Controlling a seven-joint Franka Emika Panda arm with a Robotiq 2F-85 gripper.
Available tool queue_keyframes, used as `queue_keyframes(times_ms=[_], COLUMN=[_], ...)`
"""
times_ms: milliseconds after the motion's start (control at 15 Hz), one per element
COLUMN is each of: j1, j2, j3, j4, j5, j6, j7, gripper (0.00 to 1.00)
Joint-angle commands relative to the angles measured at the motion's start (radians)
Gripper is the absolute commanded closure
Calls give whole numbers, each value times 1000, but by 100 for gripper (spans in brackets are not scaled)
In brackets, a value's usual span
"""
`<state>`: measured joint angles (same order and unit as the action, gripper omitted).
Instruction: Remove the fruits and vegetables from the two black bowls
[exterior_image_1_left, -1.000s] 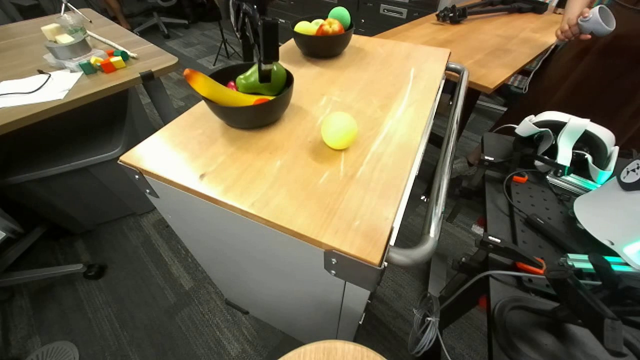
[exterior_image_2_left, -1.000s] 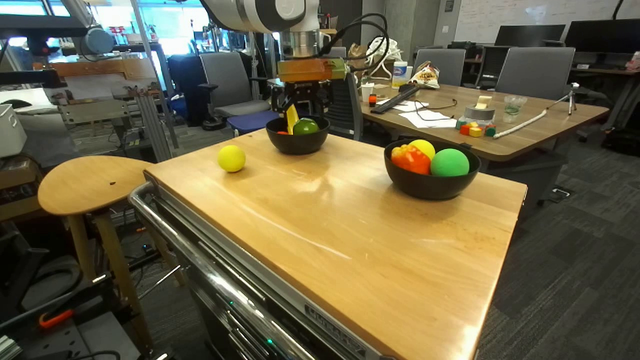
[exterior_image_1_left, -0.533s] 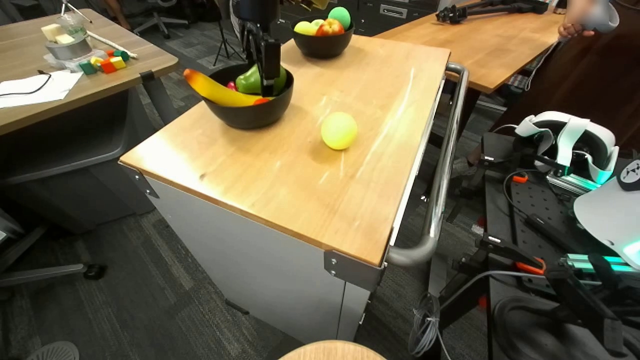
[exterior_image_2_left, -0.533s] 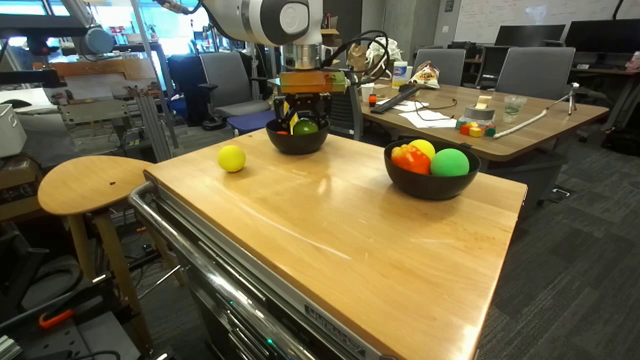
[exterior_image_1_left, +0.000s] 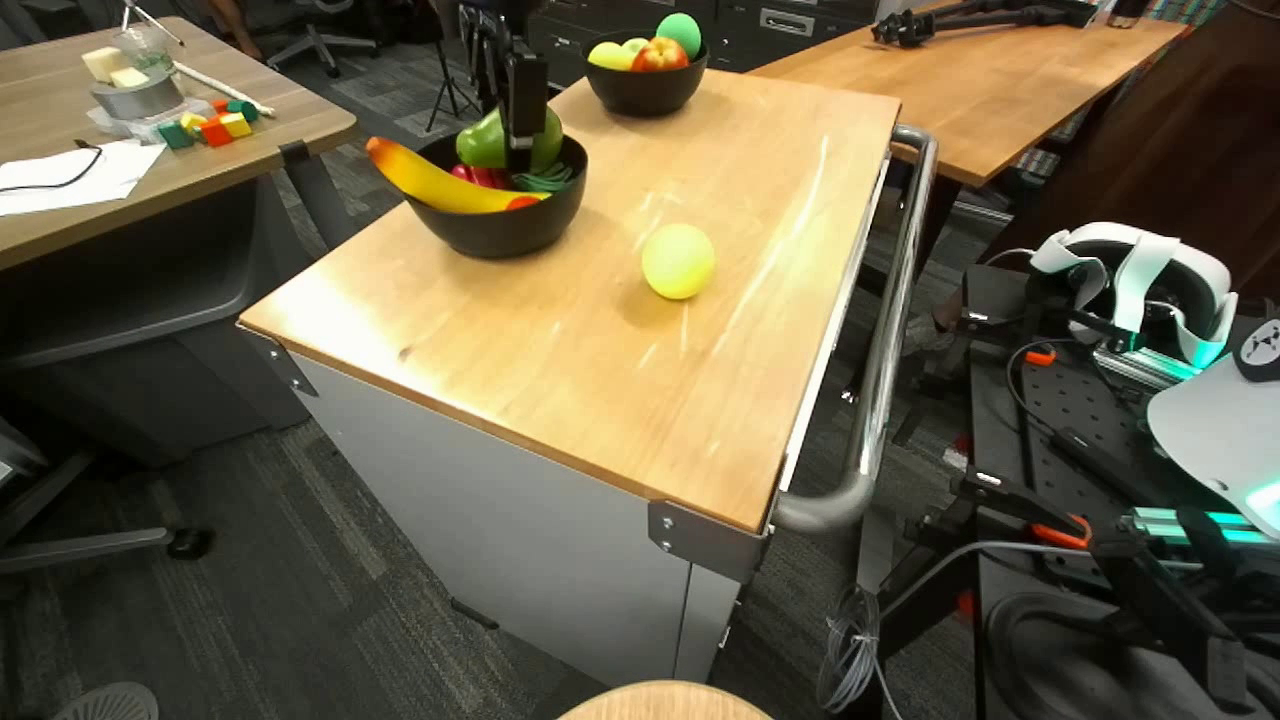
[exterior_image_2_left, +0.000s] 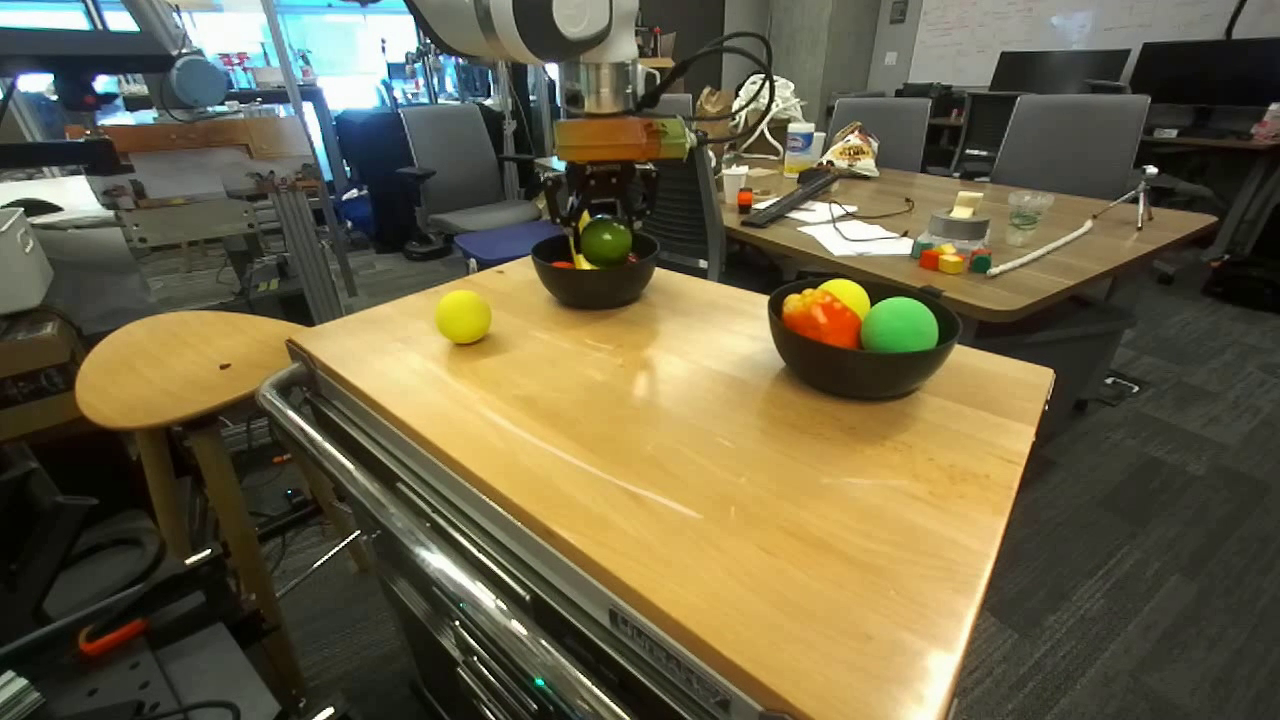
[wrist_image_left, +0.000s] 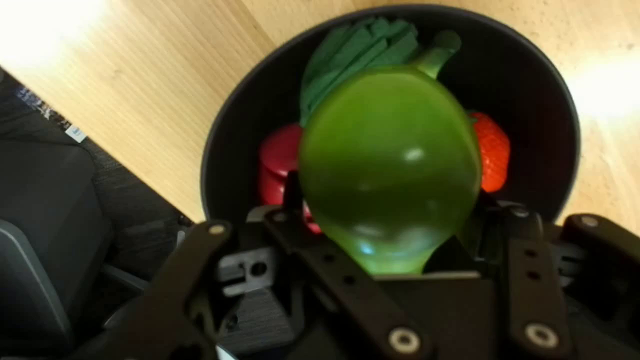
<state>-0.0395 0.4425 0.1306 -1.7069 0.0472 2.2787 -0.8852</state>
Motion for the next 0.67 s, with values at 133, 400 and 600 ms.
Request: queue_keyframes(times_ms=[133, 400, 600], j1=[9, 30, 20], j2=[-264, -356, -359], j3=[32, -1, -35], j4=[-145, -272, -344], j5=[45, 13, 3], j6=[-168, -235, -195], j7=[-1, 39, 65], gripper=[58, 58, 58])
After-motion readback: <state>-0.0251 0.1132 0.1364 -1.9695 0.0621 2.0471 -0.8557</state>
